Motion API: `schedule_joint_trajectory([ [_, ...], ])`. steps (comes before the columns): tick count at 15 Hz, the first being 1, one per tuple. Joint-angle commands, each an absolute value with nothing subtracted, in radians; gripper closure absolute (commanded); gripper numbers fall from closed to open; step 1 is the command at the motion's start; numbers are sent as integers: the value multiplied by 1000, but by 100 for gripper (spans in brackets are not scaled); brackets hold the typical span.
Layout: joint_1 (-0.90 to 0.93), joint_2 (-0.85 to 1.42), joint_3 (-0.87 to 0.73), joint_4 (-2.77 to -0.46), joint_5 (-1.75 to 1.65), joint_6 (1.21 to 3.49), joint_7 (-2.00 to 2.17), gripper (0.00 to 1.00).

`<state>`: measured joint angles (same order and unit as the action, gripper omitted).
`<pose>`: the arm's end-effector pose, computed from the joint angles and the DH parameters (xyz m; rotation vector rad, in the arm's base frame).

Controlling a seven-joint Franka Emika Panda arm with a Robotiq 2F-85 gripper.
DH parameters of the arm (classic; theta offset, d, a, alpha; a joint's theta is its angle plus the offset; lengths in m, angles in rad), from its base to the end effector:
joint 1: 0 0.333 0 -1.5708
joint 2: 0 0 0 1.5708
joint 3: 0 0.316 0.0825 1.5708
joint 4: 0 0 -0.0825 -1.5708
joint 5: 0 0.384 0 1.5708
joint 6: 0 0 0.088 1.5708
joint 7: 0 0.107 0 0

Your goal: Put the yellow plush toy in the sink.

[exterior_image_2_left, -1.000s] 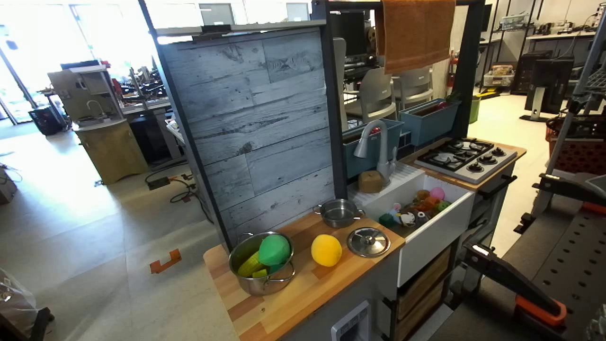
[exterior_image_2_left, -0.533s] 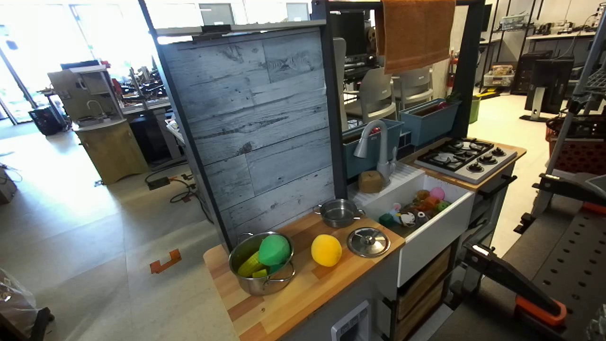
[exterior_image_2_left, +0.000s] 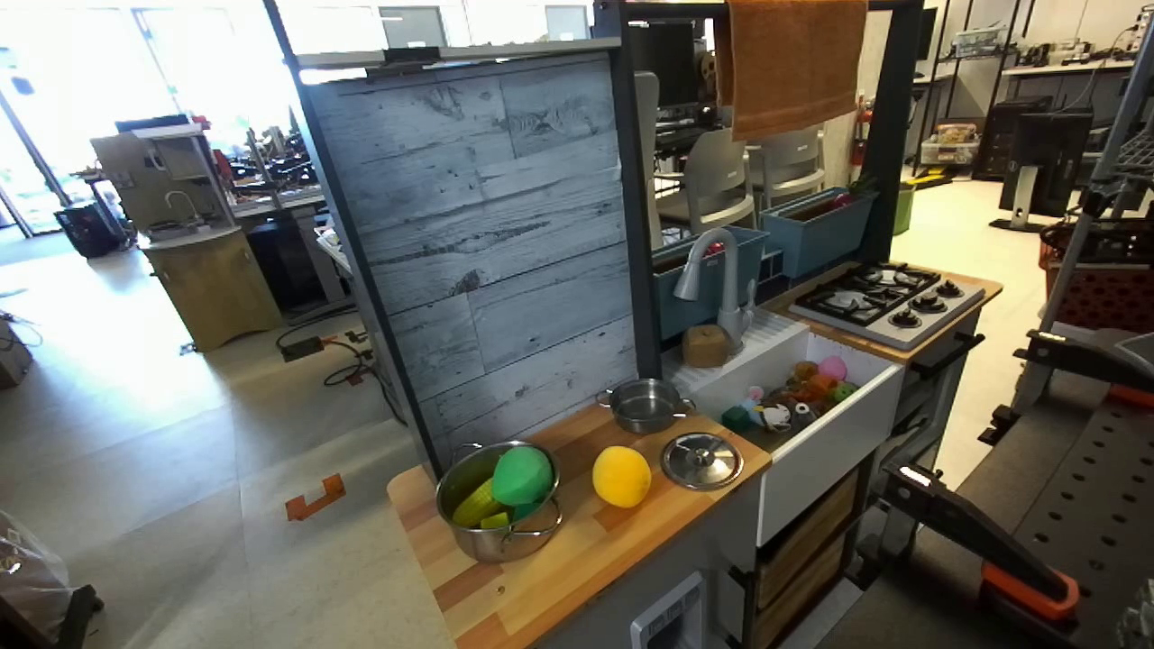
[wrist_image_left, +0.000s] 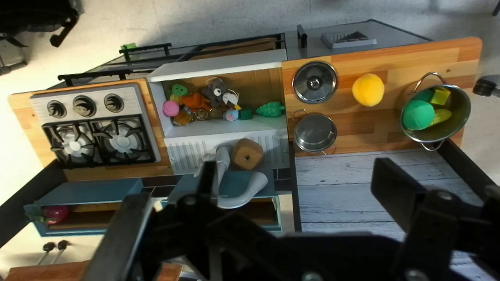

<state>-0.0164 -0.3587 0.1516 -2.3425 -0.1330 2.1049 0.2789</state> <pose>0.4484 0.0583 0.4825 2.9860 -0.1329 0.2214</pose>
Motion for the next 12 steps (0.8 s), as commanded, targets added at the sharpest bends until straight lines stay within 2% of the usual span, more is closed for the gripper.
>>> schedule_joint_trajectory([
  [1, -1, -351, 137, -2348, -131, 2132, 273, 0],
  [7, 41, -187, 137, -2395, -120, 2460, 141, 0],
  [12, 87, -17, 144, -2380, -126, 2598, 63, 0],
])
